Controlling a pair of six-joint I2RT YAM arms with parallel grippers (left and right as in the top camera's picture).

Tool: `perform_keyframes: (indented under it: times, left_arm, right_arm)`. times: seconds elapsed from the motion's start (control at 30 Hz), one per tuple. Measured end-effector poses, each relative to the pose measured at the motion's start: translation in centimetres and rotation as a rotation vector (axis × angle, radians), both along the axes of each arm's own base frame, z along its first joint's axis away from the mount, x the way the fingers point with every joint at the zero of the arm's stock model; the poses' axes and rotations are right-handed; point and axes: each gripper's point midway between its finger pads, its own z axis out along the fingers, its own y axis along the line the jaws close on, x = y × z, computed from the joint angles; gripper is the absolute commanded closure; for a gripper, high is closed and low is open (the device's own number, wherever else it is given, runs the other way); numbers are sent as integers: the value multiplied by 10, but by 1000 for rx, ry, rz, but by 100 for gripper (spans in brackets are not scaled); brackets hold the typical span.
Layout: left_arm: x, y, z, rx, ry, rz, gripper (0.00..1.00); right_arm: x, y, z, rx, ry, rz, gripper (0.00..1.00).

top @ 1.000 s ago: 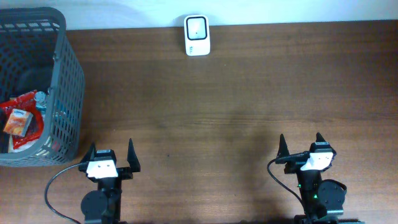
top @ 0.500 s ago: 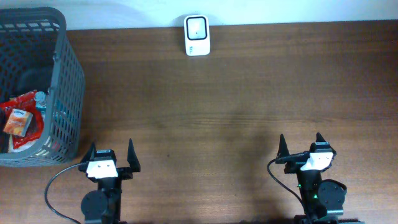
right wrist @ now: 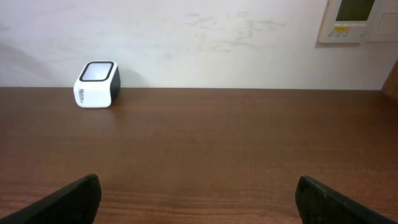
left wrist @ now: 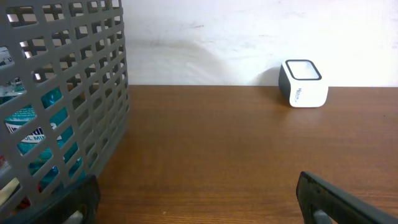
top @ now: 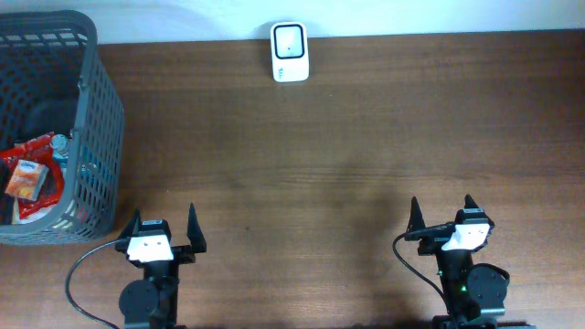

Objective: Scan the item barcode
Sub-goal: 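Move the left gripper over the grey basket, then grasp the blue mouthwash bottle in the basket with the left gripper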

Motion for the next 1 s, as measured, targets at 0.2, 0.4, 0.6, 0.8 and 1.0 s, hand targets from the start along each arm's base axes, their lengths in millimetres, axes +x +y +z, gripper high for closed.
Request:
perform_keyframes:
  times: [0.2,0.4,0.6,0.8,1.0]
  left_arm:
    - [1,-5,8,-1,-35,-32,1]
    - [-44,-71,142,121,-613,-409,1]
    - [-34,-71,212,146,-350,-408,1]
    - [28,-77,272,135,-92,-480,1]
    - [122,-17,341,-21,221,-251,1]
  right_arm:
    - [0,0,0,0,0,0,1]
    - [0,0,0,0,0,0,1]
    - [0,0,0,0,-2,0,1]
    - [0,0,0,0,0,0,1]
    - [0,0,0,0,0,0,1]
